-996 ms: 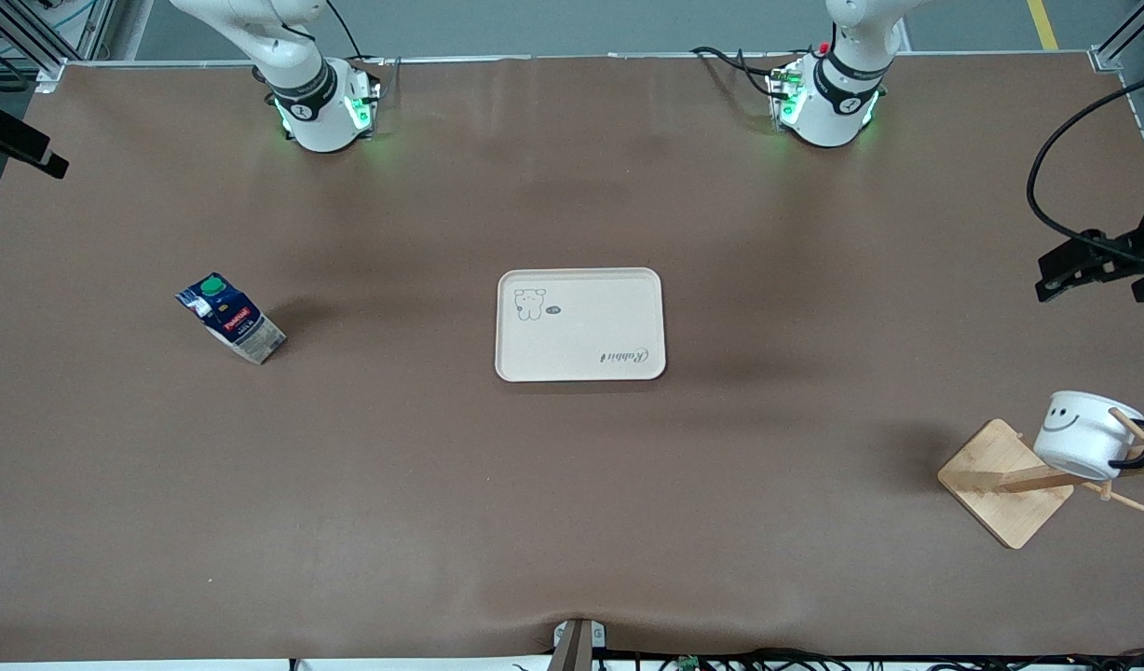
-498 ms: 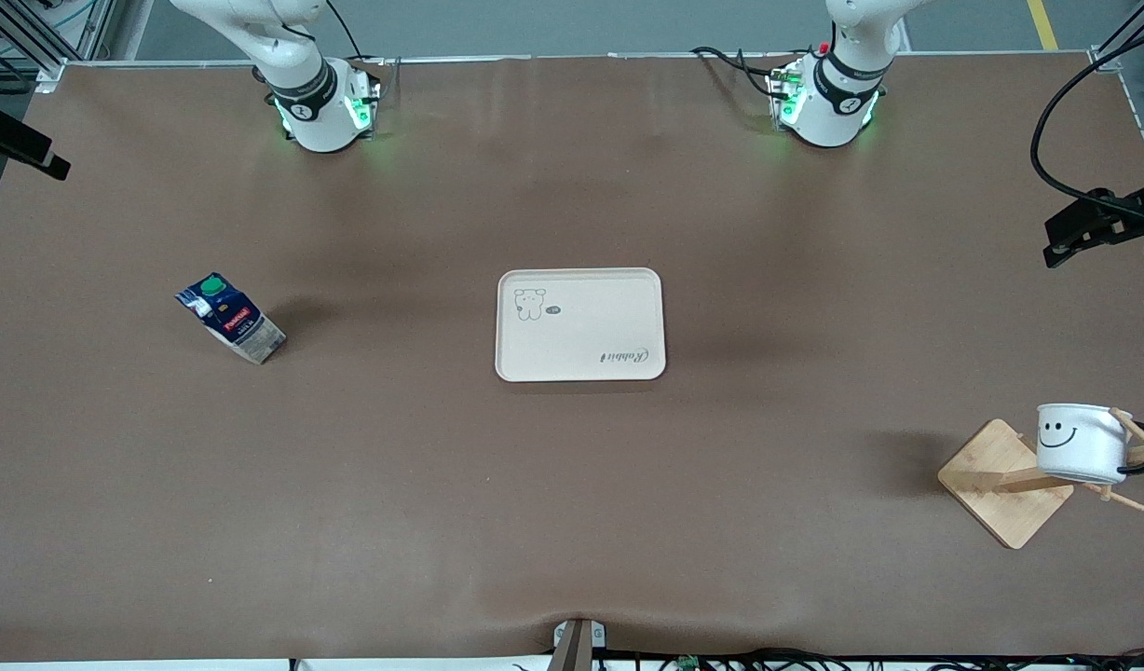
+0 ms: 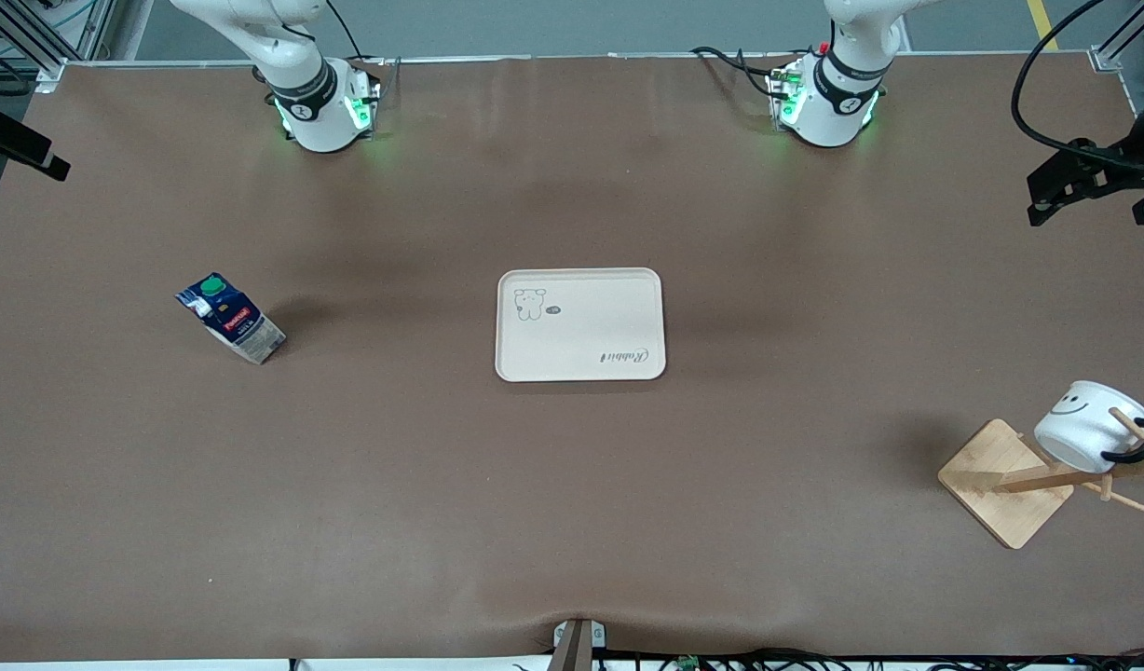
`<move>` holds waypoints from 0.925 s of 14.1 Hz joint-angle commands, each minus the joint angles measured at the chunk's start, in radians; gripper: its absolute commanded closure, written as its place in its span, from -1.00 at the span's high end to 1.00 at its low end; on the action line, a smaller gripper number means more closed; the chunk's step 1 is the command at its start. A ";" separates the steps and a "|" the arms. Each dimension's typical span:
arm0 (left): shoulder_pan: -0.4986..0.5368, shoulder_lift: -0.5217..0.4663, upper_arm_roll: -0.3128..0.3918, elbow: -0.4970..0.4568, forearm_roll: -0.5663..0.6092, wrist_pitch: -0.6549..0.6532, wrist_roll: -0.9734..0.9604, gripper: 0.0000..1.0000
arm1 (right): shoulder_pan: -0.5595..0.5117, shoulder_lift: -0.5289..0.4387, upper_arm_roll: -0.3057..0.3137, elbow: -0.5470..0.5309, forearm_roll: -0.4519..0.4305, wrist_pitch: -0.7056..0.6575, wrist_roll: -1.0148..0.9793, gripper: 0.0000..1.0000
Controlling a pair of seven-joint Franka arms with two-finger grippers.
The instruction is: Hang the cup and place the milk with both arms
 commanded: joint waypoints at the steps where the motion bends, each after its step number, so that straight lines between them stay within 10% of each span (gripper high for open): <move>1: -0.119 -0.065 0.147 -0.080 -0.045 0.002 -0.003 1.00 | -0.017 -0.002 0.011 0.003 -0.010 -0.004 -0.007 1.00; 8: -0.349 -0.162 0.378 -0.203 -0.062 0.051 -0.006 1.00 | -0.022 0.000 0.009 0.003 -0.009 -0.004 -0.009 1.00; 13: -0.348 -0.165 0.375 -0.209 -0.062 0.051 -0.006 1.00 | -0.023 -0.001 0.009 0.003 -0.009 -0.004 -0.009 1.00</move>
